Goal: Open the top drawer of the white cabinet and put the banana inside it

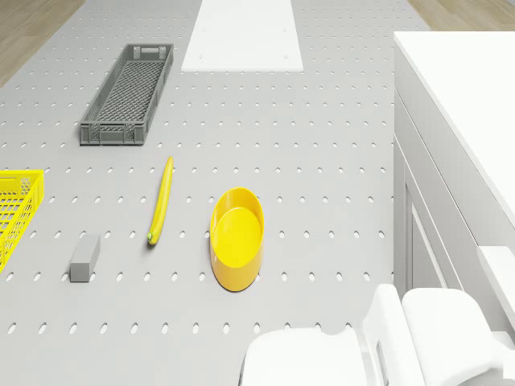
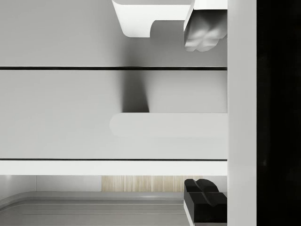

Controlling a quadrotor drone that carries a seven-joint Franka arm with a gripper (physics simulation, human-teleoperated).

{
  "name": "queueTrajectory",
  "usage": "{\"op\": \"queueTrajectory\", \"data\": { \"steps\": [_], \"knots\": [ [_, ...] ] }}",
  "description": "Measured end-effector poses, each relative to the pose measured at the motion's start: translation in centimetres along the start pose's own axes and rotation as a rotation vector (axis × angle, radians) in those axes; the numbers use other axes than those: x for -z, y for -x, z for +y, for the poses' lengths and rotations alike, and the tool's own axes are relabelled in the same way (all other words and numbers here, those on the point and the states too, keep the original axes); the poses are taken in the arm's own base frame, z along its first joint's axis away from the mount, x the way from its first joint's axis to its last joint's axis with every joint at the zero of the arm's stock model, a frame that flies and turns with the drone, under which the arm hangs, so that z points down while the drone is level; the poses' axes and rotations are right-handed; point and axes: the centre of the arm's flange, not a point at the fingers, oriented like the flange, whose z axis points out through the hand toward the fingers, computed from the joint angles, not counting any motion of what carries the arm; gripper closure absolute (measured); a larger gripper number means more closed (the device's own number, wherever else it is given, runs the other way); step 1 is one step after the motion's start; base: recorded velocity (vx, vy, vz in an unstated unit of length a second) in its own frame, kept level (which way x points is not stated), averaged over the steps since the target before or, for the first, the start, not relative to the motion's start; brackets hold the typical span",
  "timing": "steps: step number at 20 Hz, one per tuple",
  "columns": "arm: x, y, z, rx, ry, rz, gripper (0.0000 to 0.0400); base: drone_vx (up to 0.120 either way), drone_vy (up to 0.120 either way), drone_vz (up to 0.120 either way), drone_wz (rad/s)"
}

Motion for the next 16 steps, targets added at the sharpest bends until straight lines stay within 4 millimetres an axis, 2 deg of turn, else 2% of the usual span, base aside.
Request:
{"op": "queueTrajectory", "data": {
  "steps": [8,16],
  "knots": [
    [-2.0,-0.2,0.1,0.0,0.0,0.0,0.0,0.0,0.0,0.0,0.0],
    [-3.1,-0.2,0.2,0.0,0.0,0.0,0.0,0.0,0.0,0.0,0.0]
  ]
}}
